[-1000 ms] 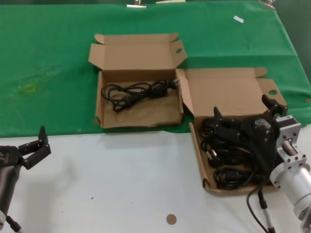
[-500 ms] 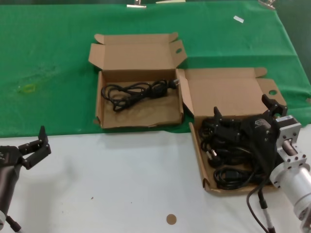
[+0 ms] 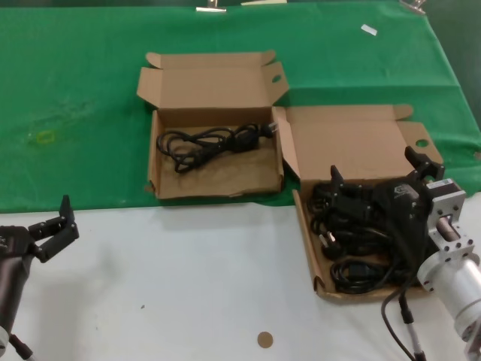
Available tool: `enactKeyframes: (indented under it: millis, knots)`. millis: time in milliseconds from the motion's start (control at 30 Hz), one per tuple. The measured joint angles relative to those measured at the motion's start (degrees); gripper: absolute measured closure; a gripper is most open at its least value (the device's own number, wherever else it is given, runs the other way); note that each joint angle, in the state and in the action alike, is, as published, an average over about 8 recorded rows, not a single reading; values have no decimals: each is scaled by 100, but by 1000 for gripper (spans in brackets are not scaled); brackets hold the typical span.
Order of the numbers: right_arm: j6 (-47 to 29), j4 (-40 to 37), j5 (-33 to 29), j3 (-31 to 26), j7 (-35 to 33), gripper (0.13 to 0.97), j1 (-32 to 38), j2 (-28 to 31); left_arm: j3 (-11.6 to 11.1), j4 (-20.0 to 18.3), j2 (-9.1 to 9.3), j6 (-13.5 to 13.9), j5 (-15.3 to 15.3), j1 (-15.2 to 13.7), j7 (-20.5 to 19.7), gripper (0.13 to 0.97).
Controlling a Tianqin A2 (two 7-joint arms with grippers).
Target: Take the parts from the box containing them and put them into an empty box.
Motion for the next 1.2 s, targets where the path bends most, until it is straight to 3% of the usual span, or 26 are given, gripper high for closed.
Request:
enactKeyframes:
  millis: [1200]
  knots:
    - [0, 0, 0, 0, 0, 129, 0, 0, 0, 0, 0, 0, 0, 0, 0, 132]
